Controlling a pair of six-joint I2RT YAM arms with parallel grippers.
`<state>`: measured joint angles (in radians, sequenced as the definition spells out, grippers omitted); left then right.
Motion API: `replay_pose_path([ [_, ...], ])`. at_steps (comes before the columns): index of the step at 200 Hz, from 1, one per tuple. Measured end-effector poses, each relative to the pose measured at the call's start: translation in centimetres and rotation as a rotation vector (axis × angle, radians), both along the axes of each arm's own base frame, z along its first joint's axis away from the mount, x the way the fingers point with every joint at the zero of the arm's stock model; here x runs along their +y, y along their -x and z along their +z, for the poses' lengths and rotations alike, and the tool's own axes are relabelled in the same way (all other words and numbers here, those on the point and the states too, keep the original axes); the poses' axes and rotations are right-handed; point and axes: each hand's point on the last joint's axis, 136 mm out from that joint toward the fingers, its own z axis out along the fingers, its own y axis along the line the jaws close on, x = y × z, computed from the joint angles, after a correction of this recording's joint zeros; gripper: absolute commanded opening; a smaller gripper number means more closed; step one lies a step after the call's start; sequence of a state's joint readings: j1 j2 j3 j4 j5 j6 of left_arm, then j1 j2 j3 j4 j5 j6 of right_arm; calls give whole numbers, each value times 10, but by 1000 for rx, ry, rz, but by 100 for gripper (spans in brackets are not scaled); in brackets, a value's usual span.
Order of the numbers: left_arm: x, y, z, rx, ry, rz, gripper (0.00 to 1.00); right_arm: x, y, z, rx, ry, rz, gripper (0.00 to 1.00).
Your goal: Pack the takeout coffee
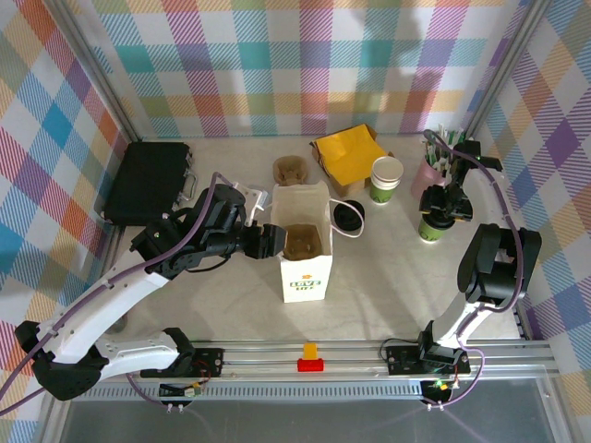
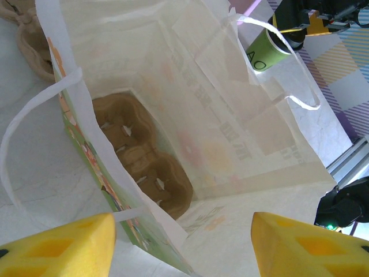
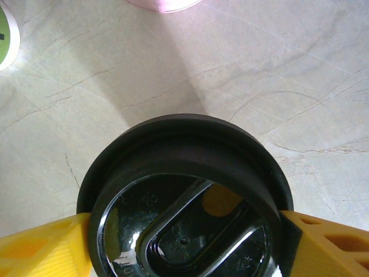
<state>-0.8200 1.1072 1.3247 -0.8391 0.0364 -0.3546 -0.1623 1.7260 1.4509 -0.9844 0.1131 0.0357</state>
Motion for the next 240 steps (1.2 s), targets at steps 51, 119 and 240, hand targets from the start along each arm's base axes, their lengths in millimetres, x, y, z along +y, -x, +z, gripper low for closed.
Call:
replay_pose_path([
  [51,0,0,0,0,0,1,63,1,0,0,1,2,4,72],
  [119,1,0,0,0,0,2,63,37,1,1,15,-5,87,72],
  [240,9,6,7,2,22,21,63,131,30,-1,93,-6,275,75],
])
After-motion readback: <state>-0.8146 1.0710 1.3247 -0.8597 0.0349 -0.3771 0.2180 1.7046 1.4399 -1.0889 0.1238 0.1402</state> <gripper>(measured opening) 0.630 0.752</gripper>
